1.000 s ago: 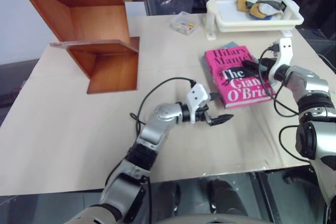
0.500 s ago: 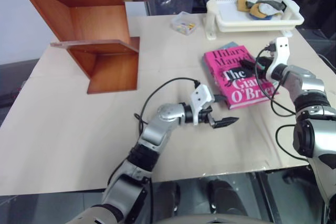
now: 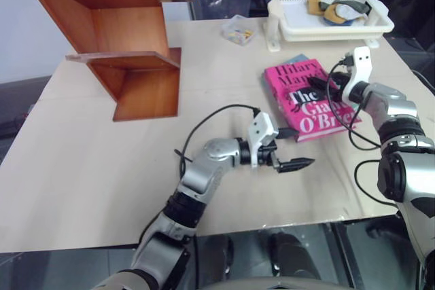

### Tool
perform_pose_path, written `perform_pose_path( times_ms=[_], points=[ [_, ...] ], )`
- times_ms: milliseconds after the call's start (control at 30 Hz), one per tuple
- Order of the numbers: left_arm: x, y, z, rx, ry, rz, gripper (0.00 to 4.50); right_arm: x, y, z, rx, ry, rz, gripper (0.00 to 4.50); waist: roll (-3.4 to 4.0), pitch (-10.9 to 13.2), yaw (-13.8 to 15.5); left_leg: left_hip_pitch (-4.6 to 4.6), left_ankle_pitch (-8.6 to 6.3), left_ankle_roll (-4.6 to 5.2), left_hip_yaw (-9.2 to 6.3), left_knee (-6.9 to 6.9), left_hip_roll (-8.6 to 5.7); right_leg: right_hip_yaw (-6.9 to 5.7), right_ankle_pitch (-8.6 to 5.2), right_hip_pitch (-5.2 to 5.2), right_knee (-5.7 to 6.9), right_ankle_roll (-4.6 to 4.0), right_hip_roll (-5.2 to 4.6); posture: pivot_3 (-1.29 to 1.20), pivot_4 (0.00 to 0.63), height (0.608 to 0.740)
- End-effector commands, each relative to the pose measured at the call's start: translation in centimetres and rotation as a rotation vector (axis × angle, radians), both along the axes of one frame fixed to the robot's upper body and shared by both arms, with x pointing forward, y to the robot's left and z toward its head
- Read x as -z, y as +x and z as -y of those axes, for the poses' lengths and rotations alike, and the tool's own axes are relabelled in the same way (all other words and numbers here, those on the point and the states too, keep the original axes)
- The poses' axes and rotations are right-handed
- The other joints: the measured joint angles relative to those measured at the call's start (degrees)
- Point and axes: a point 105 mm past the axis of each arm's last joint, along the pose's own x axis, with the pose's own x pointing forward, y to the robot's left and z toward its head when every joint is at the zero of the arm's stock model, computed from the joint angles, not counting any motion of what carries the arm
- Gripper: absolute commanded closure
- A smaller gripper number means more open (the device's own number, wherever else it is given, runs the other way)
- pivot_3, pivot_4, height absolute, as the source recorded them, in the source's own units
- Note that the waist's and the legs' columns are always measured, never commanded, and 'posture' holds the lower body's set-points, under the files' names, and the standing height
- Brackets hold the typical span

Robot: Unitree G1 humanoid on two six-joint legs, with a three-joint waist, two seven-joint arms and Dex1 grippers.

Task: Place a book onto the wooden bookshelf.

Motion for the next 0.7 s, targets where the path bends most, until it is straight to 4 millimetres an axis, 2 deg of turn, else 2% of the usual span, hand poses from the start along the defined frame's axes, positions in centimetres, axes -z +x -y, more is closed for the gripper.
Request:
perform_pose_path(
  times_ms=[33,233,333,500,600,700],
  points=[
    [-1.9,0.0,-0.2,-0.003,-0.06,0.037,0.01,-2.7,0.4,0.3,0.017,0.011,0.096,0.03,0.0,0.0,0.0,0.0,0.0,0.0,0.0,0.0,0.0,0.0,0.0,0.0,0.0,0.0,0.0,0.0,0.15,0.74],
    [-2.2,0.1,-1.4,-0.016,-0.068,0.034,0.01,-4.4,0.2,1.0,0.02,0.019,0.169,0.03,0.01,0.0,0.0,0.0,0.0,0.0,0.01,-0.01,0.0,0.01,0.0,-0.01,0.0,0.0,0.0,0.0,0.15,0.74],
    [-2.1,0.3,-2.3,-0.041,-0.052,0.038,0.01,-5.3,-0.4,1.3,-0.032,0.006,0.207,0.03,0.03,0.0,0.0,0.0,0.0,0.0,0.01,-0.02,0.0,0.01,0.0,-0.01,0.0,0.0,0.01,0.0,0.15,0.74],
    [-2.3,1.2,-4.0,-0.114,-0.041,0.044,0.01,-5.6,-3.9,0.9,-0.208,-0.135,0.267,0.03,0.04,0.0,0.4,-0.06,0.0,0.0,-0.09,-0.05,0.0,-0.08,-0.01,-0.01,-0.06,0.0,-0.01,0.0,0.15,0.74],
    [-2.4,1.7,-4.8,-0.142,-0.032,0.051,0.01,-5.4,-5.5,0.9,-0.209,-0.161,0.263,0.03,0.04,0.0,0.2,-0.07,0.0,0.0,-0.07,-0.05,-0.01,-0.06,-0.01,-0.01,-0.06,0.0,-0.05,0.0,0.15,0.74],
    [-2.5,2.5,-5.9,-0.181,-0.02,0.062,0.01,-4.6,-8.2,1.0,-0.256,-0.181,0.225,0.03,0.04,0.0,0.3,-0.06,0.0,0.0,-0.07,-0.04,0.0,-0.05,0.0,-0.04,-0.03,0.0,-0.1,0.0,0.15,0.74]
  ],
)
